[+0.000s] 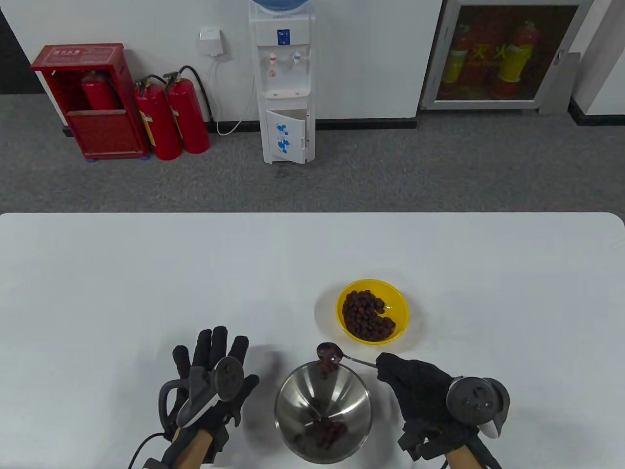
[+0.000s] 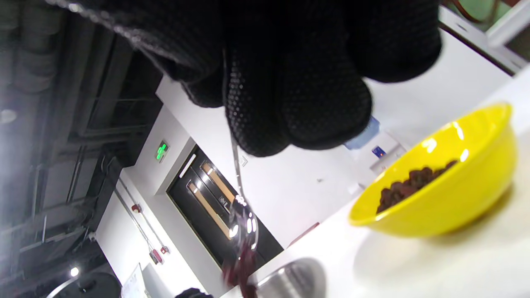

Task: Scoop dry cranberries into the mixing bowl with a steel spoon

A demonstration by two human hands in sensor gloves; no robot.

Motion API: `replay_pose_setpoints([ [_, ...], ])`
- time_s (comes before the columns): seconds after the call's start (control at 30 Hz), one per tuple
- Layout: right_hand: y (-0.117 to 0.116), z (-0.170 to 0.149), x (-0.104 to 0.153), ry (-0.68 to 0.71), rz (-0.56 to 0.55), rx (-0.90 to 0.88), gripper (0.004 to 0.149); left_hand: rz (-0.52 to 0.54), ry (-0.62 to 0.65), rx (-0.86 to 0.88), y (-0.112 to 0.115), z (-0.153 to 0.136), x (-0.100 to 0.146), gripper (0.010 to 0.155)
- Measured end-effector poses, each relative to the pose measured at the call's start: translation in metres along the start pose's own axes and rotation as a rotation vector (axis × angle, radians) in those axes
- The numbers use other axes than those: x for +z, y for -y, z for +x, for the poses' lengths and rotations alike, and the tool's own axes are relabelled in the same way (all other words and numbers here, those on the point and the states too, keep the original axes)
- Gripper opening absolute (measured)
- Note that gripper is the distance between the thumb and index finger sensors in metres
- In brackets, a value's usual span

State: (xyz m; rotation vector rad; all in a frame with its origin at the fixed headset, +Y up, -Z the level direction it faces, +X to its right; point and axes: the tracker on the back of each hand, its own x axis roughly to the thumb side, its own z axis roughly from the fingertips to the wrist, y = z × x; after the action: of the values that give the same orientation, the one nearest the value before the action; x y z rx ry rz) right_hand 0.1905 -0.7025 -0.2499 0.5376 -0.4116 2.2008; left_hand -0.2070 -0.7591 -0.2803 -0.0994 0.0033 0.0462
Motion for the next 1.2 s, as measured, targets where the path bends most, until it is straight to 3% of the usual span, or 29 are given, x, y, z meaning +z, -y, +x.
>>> replay_pose_setpoints([
  [0.33, 0.0, -0.003, 0.001, -0.02, -0.05, 0.012, 0.038, 0.002, 0.004, 0.0, 0.0, 0.001, 0.0, 0.079],
  [0.47, 0.002, -0.004, 0.003, -0.064, -0.147, 0.078, 0.04, 0.008, 0.009, 0.009, 0.0, 0.001, 0.0, 0.079],
  [0.6, 0.012, 0.003, -0.009, -0.146, -0.294, 0.238, 0.04, 0.005, 0.013, 0.016, 0.001, 0.001, 0.0, 0.079],
  [0.73, 0.018, 0.005, -0.029, -0.219, -0.354, 0.439, 0.041, 0.0, 0.014, 0.019, 0.001, 0.001, 0.0, 0.079],
  [0.93, 0.01, -0.016, -0.052, -0.339, -0.303, 0.618, 0.041, -0.002, 0.017, 0.017, 0.002, 0.002, 0.001, 0.079],
  [1.2, -0.007, -0.039, -0.046, -0.28, -0.276, 0.73, 0.041, -0.008, 0.016, 0.016, 0.002, 0.002, 0.001, 0.079],
])
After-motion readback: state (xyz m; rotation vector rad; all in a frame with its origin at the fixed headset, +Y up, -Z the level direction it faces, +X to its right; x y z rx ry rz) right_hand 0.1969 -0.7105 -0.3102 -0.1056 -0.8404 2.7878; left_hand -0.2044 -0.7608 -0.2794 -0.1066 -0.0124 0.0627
